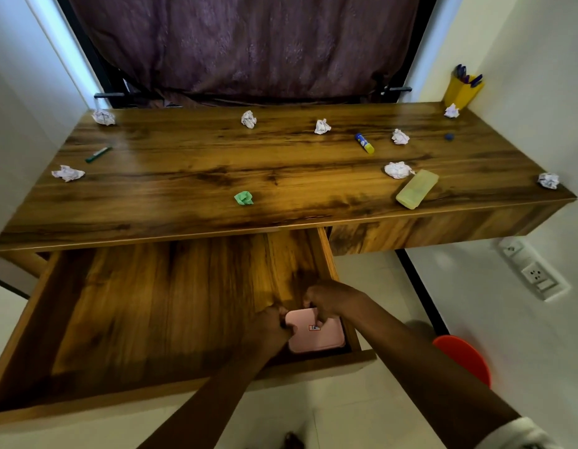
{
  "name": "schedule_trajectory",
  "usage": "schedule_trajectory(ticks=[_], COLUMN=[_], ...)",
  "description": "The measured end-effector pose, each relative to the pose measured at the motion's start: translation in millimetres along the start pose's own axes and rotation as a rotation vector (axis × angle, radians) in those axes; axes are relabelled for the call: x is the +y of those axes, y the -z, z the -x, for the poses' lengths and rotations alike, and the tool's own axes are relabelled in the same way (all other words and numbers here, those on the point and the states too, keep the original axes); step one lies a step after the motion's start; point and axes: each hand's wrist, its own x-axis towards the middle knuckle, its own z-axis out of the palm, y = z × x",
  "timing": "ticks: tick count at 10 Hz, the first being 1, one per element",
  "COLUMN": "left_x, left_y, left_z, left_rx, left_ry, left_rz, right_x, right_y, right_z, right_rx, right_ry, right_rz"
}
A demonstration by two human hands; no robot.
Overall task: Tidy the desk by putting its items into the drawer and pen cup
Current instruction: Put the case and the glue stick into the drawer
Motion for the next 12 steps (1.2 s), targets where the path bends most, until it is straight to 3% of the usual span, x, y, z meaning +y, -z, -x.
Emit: schedule_trajectory(ticks=[1,2,3,4,6,7,8,9,11,12], left_x=[-2,5,30,65,112,112,105,97,93,95], left_y=[2,20,57,82,83,72,63,56,52,52], left_z=[0,-4,-19,-50,-152,-184,-195,-193,-196,-195], left_rx=[-0.077,-0.018,0.173,0.285,0.177,0.162,0.202,0.266,0.301,0.294], left_ry=[0.010,-0.014,-0.106,-0.264,-0.283,-0.239,-0.223,-0.251,-0.255,-0.252], left_rz=[0.071,0.048,-0.150,-0.204,-0.534,-0.583,-0.595,-0.624,-0.666,-0.668], right_x=[-9,-1,23,76,178,220,257,277,287,270], right_y=[7,9,30,59,113,133,155,168,168,162], right_z=[3,7,12,2,-15,-16,-10,0,9,9], right_rx=[-0.109,-0.009,0.286,0.546,0.765,0.699,0.463,0.119,0.099,0.152], right_ry=[-0.130,-0.090,-0.210,-0.390,-0.751,-0.785,-0.650,-0.471,-0.332,-0.266], right_rz=[-0.079,-0.090,-0.234,-0.196,-0.209,-0.149,0.011,0.346,0.560,0.375])
